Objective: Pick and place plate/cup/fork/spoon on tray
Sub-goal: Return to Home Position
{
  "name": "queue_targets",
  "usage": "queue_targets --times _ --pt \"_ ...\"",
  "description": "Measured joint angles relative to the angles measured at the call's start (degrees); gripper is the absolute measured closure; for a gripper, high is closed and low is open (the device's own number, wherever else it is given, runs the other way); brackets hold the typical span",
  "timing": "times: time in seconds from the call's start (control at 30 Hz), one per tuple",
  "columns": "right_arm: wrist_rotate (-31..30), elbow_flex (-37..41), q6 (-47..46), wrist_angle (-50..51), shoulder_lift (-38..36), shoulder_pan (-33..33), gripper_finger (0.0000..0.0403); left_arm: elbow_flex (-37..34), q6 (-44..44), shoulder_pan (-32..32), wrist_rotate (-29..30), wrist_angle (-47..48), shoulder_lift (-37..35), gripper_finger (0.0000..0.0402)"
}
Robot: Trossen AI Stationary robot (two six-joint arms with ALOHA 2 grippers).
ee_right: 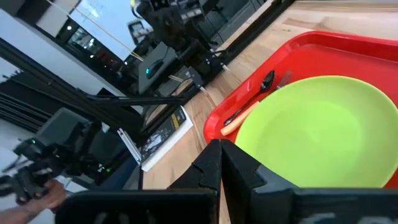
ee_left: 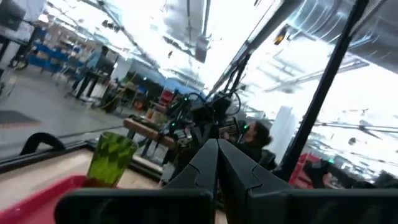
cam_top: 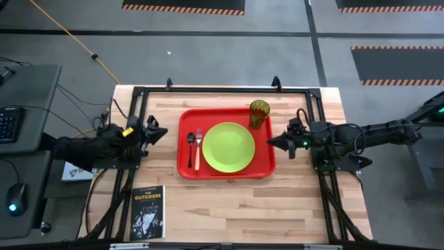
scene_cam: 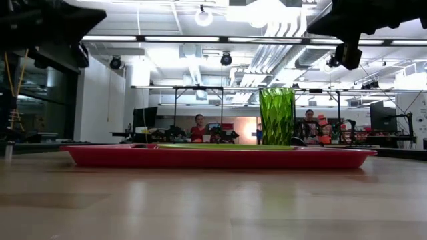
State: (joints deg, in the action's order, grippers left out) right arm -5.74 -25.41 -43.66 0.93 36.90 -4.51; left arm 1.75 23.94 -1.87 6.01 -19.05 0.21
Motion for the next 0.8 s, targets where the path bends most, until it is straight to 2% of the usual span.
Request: queue_targets --times 0.27,0.53,0.63,0.8 --pt "-0.2 0.0 -2.4 -0.2 -2.1 0.0 0.0403 -1.1 -3.2 0.0 -3.0 2.6 0.2 0.0401" --pt "-0.2 0.0 1.9 0.3 -7.2 0.0 0.0403 -1.1 -6.1 0.0 -0.7 5.9 0.5 0.0401" --pt "1.0 0.0 5.0 2.3 -10.7 0.0 0.0403 -1.1 -4.4 0.0 1.5 7.8 0.5 0.0401" --pt "3.1 0.0 9.0 9.4 -20.6 0.0 0.0403 -1.1 -4.1 0.0 1.6 11.0 0.6 0.0401"
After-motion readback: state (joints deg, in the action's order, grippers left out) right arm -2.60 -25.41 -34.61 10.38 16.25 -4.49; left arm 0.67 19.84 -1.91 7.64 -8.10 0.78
